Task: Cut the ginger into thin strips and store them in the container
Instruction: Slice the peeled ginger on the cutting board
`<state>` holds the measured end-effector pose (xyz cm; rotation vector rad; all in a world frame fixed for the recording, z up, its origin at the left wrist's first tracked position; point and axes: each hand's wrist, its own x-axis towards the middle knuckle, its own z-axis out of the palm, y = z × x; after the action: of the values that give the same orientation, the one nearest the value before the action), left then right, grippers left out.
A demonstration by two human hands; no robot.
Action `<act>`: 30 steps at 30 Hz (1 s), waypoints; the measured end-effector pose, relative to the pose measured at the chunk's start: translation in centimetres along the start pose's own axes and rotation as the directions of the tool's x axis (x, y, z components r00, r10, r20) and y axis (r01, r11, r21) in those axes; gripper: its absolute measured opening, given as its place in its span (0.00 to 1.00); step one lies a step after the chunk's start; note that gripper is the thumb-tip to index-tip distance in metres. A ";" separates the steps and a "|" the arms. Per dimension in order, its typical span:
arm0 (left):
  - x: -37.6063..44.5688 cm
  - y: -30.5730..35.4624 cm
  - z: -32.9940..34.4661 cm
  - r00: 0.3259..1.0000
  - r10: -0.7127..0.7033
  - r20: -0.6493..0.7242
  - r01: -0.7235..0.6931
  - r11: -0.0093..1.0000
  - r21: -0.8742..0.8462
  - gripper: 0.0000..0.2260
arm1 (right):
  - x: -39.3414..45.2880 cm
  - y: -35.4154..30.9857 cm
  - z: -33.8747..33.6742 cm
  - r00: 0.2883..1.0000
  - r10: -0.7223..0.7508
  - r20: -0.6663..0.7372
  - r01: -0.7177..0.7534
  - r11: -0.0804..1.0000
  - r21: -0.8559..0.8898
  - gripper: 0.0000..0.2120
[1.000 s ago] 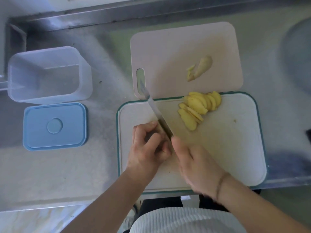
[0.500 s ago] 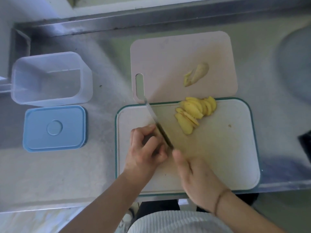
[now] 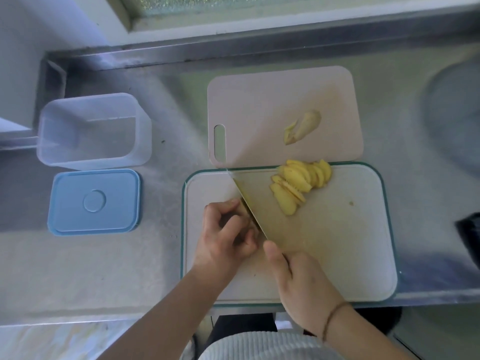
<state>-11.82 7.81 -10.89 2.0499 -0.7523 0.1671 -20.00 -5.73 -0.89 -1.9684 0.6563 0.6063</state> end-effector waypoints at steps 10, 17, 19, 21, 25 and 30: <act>0.2 0.6 -0.5 1.000 -0.012 0.017 0.011 1.000 0.023 0.08 | -0.3 1.8 -4.6 0.995 0.071 0.067 -0.083 0.978 0.192 0.28; 0.1 1.7 -1.0 1.000 0.005 -0.024 -0.003 0.999 0.051 0.08 | -2.8 1.8 -3.0 0.994 0.063 0.085 -0.073 0.991 0.113 0.33; -0.3 1.6 -0.9 0.999 -0.027 -0.029 0.028 0.998 0.058 0.08 | -3.3 1.3 -2.4 0.997 0.050 0.064 -0.053 0.997 0.048 0.37; -0.5 1.8 -0.7 0.997 -0.071 -0.037 0.073 0.995 0.066 0.07 | -3.7 0.9 -2.0 0.999 0.045 0.006 -0.046 0.999 0.013 0.42; 0.0 2.0 -0.4 0.994 -0.091 -0.064 0.094 0.994 0.052 0.04 | -4.0 0.6 -1.5 0.999 0.011 -0.052 -0.012 1.000 -0.015 0.43; 0.0 1.9 -0.2 0.990 -0.102 -0.092 0.107 0.993 0.055 0.05 | -3.6 0.0 -1.6 0.999 -0.046 -0.016 0.045 0.999 -0.030 0.34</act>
<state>-12.81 7.20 -9.43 2.1181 -0.5893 0.2224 -22.41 -6.41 2.14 -2.0125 0.6141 0.5754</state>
